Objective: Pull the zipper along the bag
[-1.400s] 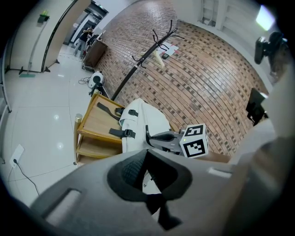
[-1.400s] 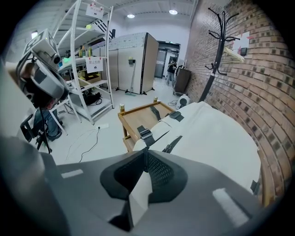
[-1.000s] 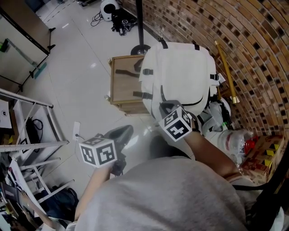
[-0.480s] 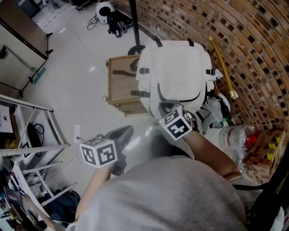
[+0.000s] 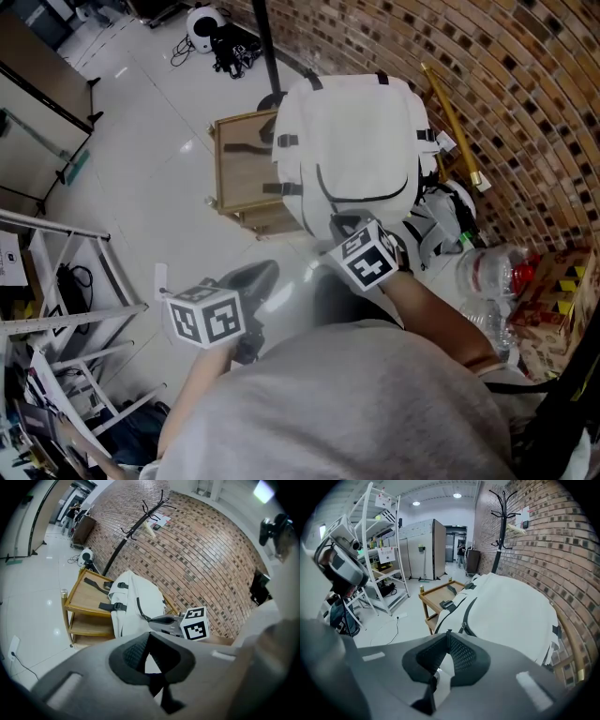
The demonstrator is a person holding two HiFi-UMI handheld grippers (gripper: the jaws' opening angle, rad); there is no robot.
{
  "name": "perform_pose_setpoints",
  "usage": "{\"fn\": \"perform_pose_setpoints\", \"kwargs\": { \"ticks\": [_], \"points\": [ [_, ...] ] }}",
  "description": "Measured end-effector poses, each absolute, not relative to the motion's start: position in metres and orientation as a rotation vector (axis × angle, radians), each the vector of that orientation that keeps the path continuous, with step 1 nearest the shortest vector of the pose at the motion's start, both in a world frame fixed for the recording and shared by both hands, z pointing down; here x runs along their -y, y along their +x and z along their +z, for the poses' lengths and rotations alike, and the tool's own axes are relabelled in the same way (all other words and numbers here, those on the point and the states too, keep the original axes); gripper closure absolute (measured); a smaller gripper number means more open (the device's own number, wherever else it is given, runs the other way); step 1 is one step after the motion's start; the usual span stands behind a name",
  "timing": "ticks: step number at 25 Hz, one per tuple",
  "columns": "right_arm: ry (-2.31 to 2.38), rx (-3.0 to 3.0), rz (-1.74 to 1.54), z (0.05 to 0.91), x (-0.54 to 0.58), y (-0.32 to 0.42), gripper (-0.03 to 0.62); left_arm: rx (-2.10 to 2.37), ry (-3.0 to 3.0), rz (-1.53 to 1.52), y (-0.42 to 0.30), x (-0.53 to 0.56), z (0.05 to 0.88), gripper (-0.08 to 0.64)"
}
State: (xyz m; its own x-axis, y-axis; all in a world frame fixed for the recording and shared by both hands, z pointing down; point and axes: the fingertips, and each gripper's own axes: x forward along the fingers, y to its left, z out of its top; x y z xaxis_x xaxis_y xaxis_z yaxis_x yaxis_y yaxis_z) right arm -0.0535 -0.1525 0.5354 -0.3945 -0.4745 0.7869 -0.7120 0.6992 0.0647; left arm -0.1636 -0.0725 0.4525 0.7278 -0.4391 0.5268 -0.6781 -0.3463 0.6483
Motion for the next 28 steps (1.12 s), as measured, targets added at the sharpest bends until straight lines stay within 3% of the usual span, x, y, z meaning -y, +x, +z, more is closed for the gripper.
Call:
{"fn": "perform_pose_setpoints", "kwargs": {
  "ticks": [28],
  "points": [
    [0.952, 2.056, 0.342, 0.531, 0.142, -0.004, 0.574, 0.771, 2.056, 0.34, -0.103, 0.093, 0.45, 0.56]
  ]
}}
